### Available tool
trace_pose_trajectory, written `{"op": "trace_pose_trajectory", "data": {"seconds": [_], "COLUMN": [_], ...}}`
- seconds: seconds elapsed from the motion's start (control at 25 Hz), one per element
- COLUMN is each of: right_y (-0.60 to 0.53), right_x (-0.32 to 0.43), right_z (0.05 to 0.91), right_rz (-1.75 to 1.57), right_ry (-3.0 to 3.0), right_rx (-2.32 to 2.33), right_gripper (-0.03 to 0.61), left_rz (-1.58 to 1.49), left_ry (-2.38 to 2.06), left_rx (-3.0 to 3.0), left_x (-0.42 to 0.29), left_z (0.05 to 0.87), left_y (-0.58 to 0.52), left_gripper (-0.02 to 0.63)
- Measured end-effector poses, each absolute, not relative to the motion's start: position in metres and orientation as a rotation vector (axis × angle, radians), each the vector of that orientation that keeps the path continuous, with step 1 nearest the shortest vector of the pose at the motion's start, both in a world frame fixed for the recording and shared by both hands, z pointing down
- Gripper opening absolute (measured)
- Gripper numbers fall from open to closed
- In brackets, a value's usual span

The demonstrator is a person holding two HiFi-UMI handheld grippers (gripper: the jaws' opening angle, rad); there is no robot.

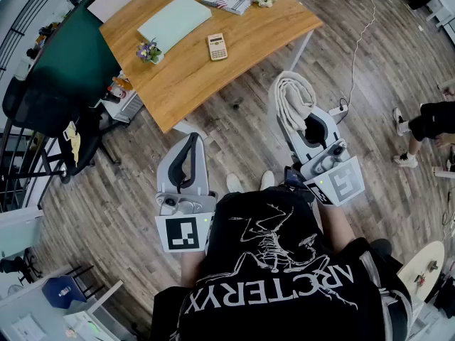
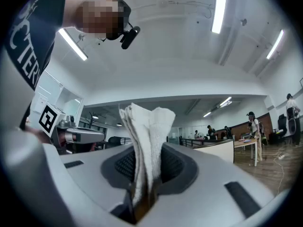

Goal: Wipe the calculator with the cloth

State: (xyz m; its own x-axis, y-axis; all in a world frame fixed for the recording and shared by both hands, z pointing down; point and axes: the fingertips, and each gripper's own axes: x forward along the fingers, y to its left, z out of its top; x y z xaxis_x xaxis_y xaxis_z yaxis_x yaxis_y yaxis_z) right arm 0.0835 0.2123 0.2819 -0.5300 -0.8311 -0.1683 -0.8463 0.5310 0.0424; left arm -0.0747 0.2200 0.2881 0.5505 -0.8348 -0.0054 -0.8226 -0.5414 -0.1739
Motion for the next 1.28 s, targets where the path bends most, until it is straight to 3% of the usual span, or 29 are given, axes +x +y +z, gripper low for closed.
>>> {"op": "trace_pose_trajectory", "data": {"seconds": [1.28], "right_y": [0.144], "right_x": [0.121], "right_z": [0.315], "right_rz": [0.064], "right_ry": [2.729], "right_rx": [-1.344], "right_gripper": [0.094], "left_rz": [-0.166], "left_ry": [1.546], "left_rx": [-2.622], "left_x": [-0.04], "left_z": [0.319], "left_y": [0.158], "left_gripper": [0.009]}}
